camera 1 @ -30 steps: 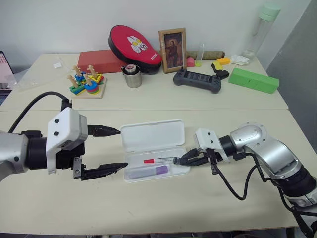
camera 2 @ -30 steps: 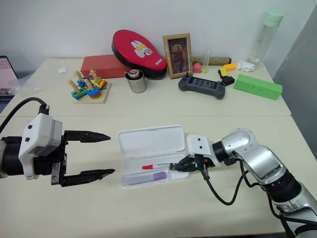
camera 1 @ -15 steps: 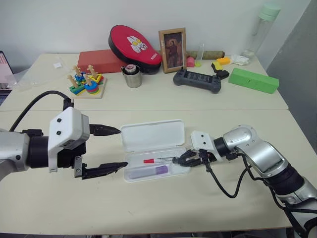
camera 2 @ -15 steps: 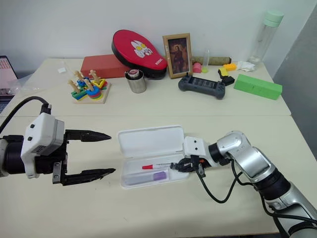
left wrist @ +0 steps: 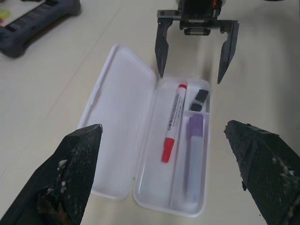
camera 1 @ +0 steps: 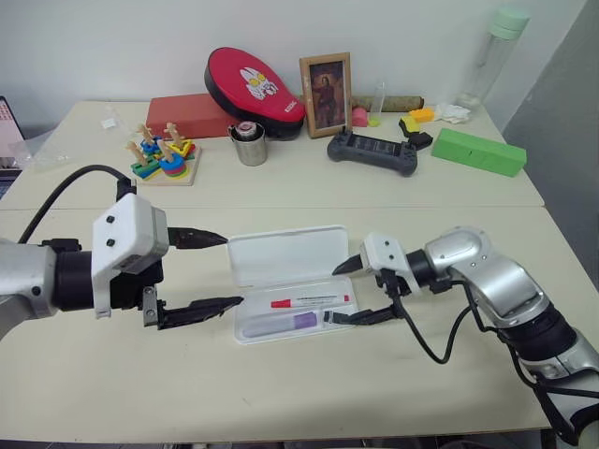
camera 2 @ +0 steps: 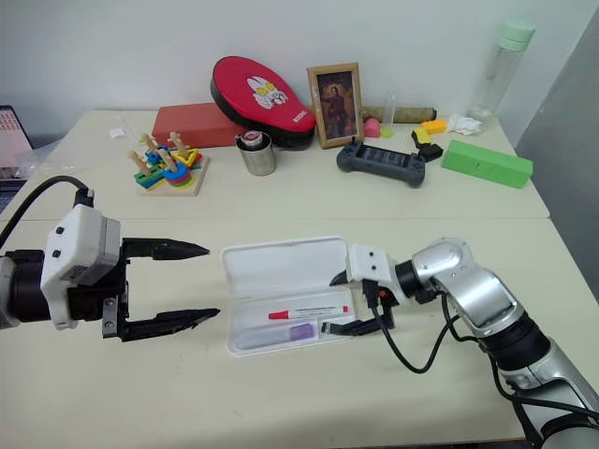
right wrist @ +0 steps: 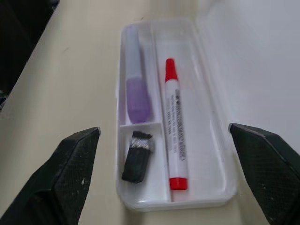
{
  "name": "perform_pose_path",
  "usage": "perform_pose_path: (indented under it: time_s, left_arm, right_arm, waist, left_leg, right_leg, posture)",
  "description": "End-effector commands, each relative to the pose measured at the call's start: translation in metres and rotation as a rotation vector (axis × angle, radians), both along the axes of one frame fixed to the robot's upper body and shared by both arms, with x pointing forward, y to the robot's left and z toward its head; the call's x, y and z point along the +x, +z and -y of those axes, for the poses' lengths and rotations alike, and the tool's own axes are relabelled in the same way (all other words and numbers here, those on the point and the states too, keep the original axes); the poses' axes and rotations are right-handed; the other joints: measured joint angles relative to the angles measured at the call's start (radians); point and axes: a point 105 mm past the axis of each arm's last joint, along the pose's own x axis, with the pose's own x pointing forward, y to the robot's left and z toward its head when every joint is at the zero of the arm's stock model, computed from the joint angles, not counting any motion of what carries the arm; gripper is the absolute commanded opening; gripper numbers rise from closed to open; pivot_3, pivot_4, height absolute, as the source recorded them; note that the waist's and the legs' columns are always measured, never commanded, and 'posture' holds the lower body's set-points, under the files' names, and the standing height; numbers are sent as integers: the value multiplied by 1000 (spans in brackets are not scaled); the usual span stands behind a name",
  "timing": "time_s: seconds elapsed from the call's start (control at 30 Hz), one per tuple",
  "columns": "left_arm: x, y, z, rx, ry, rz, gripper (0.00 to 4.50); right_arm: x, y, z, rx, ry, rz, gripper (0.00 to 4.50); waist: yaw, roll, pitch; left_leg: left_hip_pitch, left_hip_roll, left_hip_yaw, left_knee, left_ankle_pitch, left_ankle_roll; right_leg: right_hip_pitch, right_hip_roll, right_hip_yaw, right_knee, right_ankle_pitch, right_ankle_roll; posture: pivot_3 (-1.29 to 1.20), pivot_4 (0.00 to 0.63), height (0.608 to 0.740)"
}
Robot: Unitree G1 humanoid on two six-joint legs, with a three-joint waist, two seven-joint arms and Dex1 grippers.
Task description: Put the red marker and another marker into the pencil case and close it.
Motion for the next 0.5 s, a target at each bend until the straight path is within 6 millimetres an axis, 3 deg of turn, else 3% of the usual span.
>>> perform_pose_path:
  time_s: [0.03,0.4,0.5]
  left_arm:
    - [11,10,-1,-21,44,87,4500]
    - [40,22,-6,-58,129,212,4500]
    - [46,22,-7,-57,140,226,4500]
  right_arm:
    - [3,25,5,55,-21,44,4444]
    - [18,46,23,98,-154,108,4444]
    - [21,49,24,107,-179,120,3973]
  waist:
    - [2,0,0]
    - [2,0,0]
    - [1,0,0]
  left_leg:
    - [0,0,0,0,0,0]
    - [0,0,0,0,0,0]
    - [0,0,0,0,0,0]
  right_leg:
    - [0,0,0,0,0,0]
    - [0,0,0,0,0,0]
    - [0,0,0,0,0,0]
  posture:
    - [0,150,740]
    - [0,150,740]
    - [0,150,740]
